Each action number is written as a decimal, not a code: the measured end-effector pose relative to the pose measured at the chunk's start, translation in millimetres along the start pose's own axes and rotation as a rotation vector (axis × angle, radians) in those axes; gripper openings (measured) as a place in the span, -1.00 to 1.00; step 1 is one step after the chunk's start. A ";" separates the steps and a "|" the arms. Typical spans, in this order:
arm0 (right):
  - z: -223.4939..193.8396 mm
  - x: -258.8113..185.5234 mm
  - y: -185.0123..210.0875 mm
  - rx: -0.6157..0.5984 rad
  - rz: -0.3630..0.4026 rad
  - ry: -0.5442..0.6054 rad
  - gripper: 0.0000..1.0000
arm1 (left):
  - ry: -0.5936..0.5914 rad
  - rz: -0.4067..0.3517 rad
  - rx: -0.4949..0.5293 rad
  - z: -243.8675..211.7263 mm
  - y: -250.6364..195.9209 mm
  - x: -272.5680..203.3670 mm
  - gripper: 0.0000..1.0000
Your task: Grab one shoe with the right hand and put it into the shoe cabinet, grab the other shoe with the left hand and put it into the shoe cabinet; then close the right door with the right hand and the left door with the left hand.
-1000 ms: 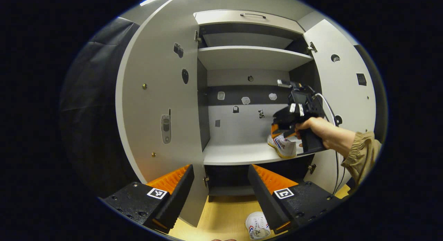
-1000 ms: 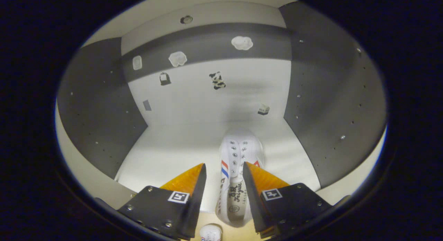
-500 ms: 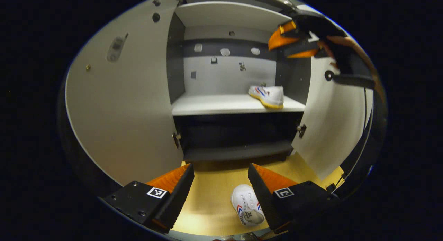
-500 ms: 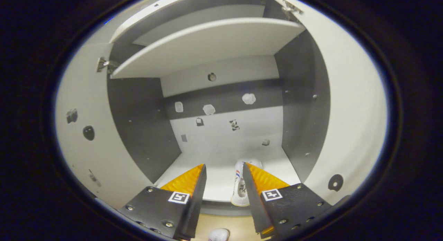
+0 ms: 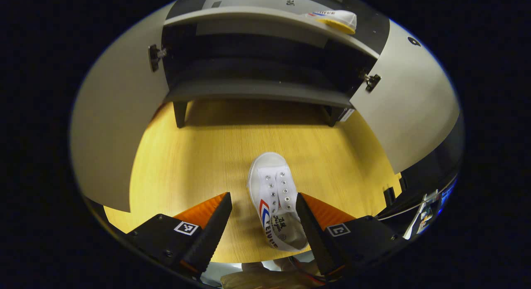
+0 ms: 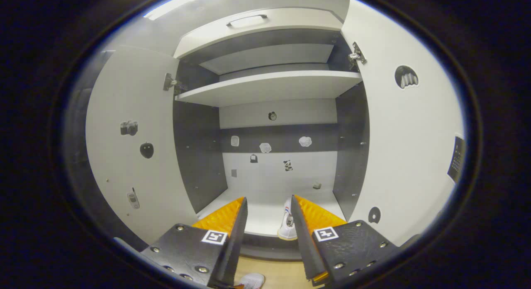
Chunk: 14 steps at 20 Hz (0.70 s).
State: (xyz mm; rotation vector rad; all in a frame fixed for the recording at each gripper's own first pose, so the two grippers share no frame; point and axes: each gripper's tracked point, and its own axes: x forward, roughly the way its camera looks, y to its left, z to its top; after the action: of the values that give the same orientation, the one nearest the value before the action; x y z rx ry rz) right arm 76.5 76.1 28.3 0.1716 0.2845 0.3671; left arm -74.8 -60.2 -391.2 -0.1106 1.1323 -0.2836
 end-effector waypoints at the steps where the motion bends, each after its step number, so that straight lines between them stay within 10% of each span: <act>1: -0.3 -2.7 1.5 0.001 0.005 -0.001 0.23 | 0.031 -0.006 0.000 -8.5 2.9 5.4 0.93; 14: -2.0 -14.9 -4.9 -0.026 -0.007 -0.014 0.27 | 0.203 0.044 -0.023 -55.8 17.7 66.1 0.80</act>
State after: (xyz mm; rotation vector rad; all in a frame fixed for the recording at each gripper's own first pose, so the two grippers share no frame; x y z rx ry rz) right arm 64.2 66.2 29.0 0.1477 0.2665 0.3626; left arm -96.3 -58.5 -476.9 -0.0780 1.3379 -0.2466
